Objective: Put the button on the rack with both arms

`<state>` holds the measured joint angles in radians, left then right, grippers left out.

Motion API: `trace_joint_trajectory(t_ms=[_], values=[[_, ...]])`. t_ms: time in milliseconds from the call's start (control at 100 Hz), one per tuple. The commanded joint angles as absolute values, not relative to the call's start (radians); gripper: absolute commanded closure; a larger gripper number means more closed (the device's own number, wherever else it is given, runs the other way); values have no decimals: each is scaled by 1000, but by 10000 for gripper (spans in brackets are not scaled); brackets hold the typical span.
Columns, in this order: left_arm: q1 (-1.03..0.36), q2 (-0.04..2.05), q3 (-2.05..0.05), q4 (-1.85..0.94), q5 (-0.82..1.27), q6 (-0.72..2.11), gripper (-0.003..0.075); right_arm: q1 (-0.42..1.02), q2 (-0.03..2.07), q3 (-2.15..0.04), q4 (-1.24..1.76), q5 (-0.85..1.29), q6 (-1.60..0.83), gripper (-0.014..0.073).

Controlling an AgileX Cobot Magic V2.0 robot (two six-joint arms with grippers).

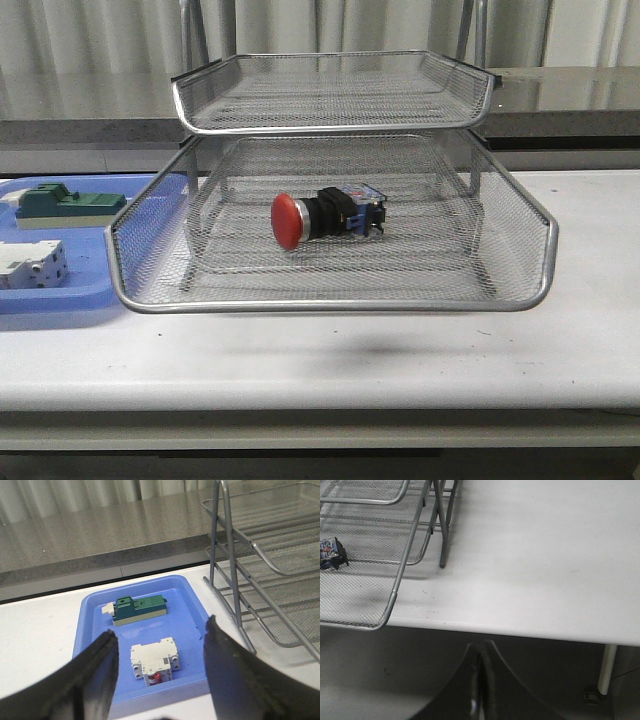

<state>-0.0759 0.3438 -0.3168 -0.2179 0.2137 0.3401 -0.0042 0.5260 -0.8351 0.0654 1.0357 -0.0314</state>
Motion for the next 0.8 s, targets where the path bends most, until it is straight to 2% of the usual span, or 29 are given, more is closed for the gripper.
trace_joint_trajectory(t_ms=[0,170,240,330,530,790], values=[[-75,351,-342,-234,117,329,353,-8,532,-869,64,978,-34,663],[-75,351,-342,-234,115,329,357,-8,532,-869,64,978,-34,663],[-75,351,-342,-234,113,329,391,-8,532,-869,64,978,-34,663],[-75,351,-342,-234,113,329,480,-8,532,-869,64,978,-34,663],[-75,351,-342,-234,113,329,743,-8,532,-869,64,978,-34,663],[-75,351,-342,-232,113,329,740,-8,532,-869,64,978,-34,663]])
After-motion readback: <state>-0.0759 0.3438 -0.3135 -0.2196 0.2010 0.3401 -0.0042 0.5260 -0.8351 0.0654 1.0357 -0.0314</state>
